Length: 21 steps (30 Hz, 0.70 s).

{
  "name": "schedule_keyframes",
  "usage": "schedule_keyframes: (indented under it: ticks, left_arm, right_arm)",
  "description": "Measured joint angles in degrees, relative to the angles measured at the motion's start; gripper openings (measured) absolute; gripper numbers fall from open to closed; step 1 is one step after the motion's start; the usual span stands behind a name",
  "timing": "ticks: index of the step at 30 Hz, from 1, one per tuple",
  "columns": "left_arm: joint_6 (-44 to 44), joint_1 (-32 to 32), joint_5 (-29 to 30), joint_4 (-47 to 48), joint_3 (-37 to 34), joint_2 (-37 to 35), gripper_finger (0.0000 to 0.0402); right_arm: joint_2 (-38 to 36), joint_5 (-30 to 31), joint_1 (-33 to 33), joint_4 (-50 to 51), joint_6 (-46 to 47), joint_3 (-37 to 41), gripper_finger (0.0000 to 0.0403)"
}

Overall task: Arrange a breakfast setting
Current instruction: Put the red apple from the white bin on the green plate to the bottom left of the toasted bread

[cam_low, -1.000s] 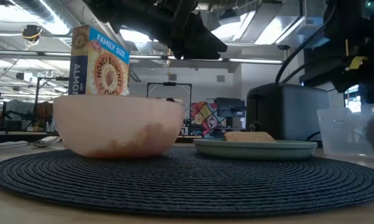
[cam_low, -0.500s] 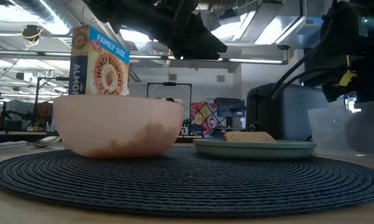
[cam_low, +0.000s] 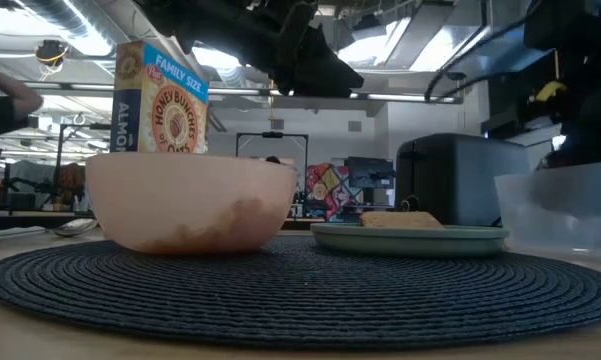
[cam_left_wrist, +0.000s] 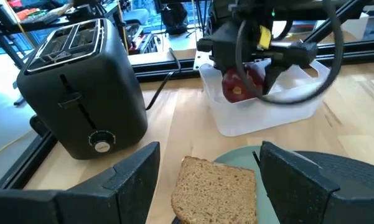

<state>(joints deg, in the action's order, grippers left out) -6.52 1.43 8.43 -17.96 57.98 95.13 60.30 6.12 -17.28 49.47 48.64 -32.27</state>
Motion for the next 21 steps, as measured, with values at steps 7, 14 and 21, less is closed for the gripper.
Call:
schedule_keyframes:
  ticks: [7, 14, 21]
  left_arm:
    - [0.0, 0.0, 1.1, 0.0, 0.0, 0.0, 0.0261]
    - [0.0, 0.0, 1.2, -0.2, 0.0, 0.0, 0.0261]
    - [1.1, 0.0, -1.8, -5.9, 0.0, 0.0, 0.0261]
  right_arm:
    - [-8.2, 3.2, 0.0, 0.0, -0.1, 0.0, 0.0271]
    - [-12.9, 8.8, 0.0, -0.4, -3.8, -0.1, 0.0278]
    - [-13.8, 13.7, 0.0, -10.0, -15.8, -0.1, 0.0273]
